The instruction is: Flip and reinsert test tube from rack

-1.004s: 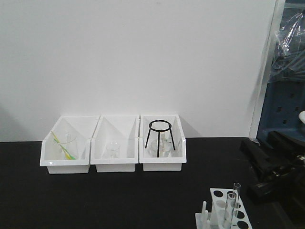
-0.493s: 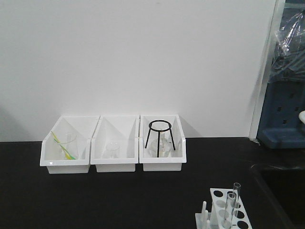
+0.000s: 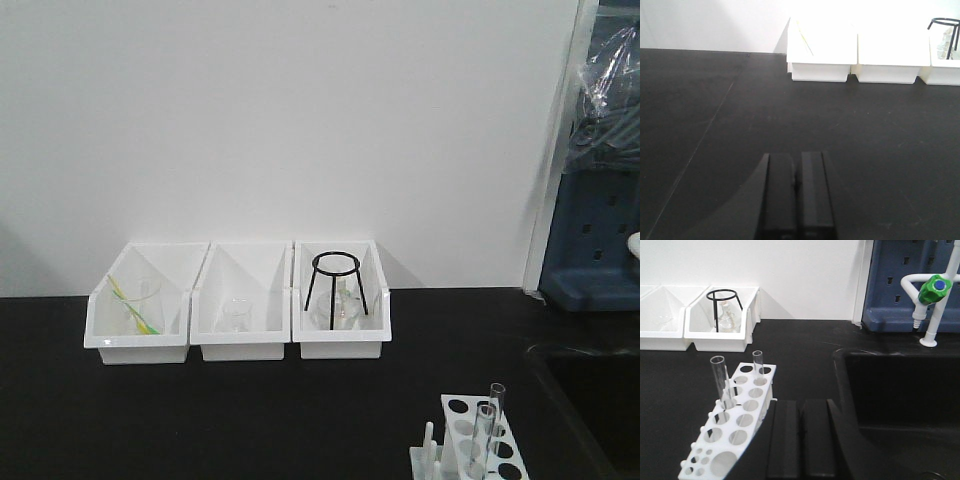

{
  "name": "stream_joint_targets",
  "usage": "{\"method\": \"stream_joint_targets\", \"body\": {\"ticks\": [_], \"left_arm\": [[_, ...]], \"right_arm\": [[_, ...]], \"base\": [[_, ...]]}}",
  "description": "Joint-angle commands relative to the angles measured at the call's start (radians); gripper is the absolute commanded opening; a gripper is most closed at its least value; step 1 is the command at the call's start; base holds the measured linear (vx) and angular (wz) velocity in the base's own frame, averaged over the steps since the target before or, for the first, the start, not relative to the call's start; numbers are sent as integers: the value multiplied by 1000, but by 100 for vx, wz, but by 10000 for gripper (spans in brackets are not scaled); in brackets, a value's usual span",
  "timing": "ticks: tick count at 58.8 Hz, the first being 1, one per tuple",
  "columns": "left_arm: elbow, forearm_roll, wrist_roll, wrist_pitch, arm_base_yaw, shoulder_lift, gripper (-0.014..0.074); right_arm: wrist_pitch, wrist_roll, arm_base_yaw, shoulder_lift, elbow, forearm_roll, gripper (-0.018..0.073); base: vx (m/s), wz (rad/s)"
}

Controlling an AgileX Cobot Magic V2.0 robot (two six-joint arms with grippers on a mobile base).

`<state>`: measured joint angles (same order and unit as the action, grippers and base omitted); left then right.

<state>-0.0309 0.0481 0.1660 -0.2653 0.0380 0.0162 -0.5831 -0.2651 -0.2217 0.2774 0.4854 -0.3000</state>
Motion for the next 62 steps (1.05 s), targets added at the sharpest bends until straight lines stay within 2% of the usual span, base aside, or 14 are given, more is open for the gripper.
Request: {"method": "stream_joint_targets", "body": {"ticks": [1, 7, 15, 20, 24, 29, 62], "left_arm": [[-2, -5, 0, 85, -3, 11, -6], [-2, -5, 0, 85, -3, 11, -6], [-2, -5, 0, 85, -3, 11, -6], [-2, -5, 0, 85, -3, 11, -6], [-2, -5, 0, 85, -3, 11, -6], [-2, -5, 0, 84, -3, 11, -6], [-2, -5, 0, 84, -3, 11, -6]], "right_arm": [[91, 13, 0, 3, 9, -45, -8], [238, 66, 26, -67, -102, -13, -8], [450, 256, 92, -200, -329, 189, -8], [492, 386, 123, -277, -450, 314, -8], [509, 434, 141, -302, -518, 362, -8], [439, 444, 143, -299, -514, 349, -8], [431, 444, 141, -299, -517, 333, -8]], "base": [[0, 0], [0, 0], [0, 0], [0, 0], [0, 0], [0, 0], [0, 0]]}}
